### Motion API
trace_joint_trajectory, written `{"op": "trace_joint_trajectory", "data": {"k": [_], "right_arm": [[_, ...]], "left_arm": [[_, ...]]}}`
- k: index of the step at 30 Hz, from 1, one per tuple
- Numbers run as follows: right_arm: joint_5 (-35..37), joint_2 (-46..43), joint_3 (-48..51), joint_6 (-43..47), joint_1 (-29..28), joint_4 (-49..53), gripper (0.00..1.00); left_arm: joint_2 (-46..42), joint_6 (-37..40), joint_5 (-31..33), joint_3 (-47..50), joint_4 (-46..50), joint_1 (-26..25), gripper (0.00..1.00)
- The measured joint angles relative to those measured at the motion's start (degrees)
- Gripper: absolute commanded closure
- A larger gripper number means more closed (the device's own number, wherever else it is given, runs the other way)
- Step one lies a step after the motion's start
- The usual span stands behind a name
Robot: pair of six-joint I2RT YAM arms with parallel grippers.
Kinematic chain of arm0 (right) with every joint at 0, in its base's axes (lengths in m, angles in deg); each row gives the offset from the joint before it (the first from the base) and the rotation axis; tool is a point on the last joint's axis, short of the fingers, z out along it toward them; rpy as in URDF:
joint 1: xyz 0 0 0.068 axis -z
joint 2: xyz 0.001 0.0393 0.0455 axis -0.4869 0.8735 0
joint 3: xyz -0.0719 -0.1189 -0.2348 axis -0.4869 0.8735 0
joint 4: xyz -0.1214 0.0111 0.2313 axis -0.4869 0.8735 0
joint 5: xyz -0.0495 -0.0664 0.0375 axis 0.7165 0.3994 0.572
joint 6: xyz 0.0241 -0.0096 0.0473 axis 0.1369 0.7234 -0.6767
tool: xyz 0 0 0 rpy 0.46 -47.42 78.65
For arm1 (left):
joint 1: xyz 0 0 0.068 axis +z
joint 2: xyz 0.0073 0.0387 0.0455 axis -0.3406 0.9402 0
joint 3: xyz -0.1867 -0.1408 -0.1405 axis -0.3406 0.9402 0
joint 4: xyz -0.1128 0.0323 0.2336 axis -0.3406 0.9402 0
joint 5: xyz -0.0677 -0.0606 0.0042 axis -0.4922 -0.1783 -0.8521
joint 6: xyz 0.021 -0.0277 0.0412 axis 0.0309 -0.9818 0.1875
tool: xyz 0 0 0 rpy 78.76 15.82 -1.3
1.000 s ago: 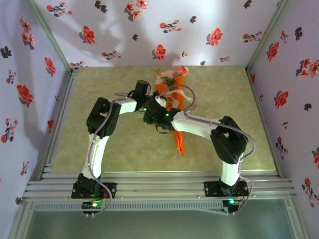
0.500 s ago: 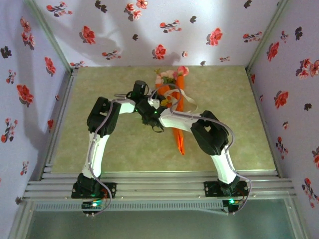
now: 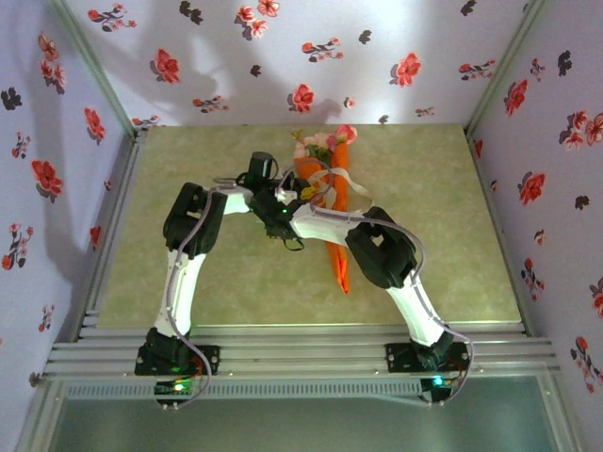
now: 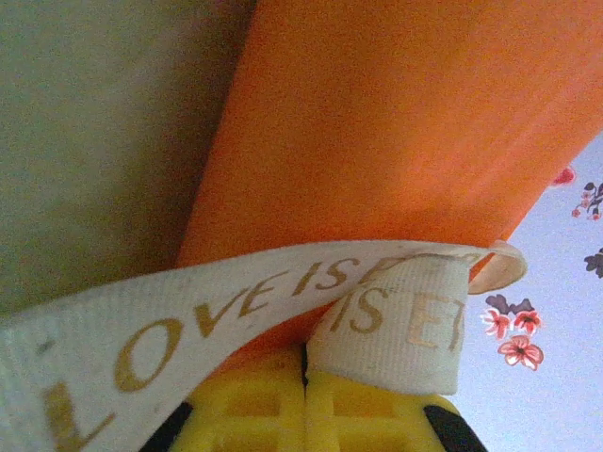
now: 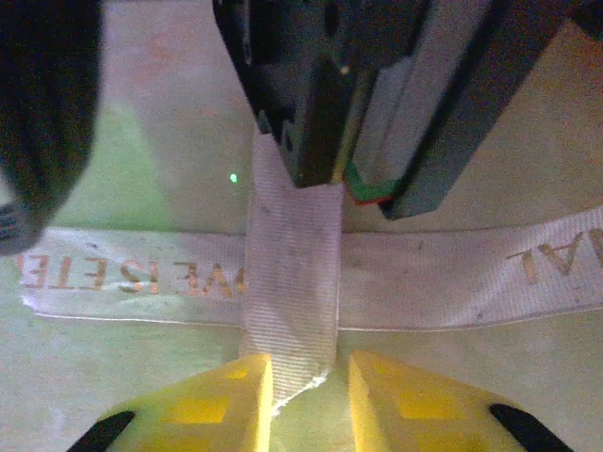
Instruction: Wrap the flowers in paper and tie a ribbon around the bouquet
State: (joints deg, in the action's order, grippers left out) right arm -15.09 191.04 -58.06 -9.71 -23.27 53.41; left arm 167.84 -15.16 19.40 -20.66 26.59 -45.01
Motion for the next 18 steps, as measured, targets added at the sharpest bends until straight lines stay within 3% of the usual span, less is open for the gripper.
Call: {"op": "trace_joint_trajectory", "data": {"k": [7, 14, 18], "right_arm": [[1.03, 0.13, -0.33, -0.63, 0.00, 1.36, 1.00], [0.72, -0.68, 0.61, -0.26, 0.00, 0.72, 1.00], [-1.99, -5.51, 5.25, -0.07, 0.00, 0.55, 1.00]], "left_arm": [[0.22, -0.17, 0.00, 0.00, -0.07, -0.07, 1.00], [0.22, -0.20, 0.00, 0.00, -0.11, -0.07, 1.00], [0.22, -0.24, 0.04, -0.02, -0.11, -0.13, 1.00]]}}
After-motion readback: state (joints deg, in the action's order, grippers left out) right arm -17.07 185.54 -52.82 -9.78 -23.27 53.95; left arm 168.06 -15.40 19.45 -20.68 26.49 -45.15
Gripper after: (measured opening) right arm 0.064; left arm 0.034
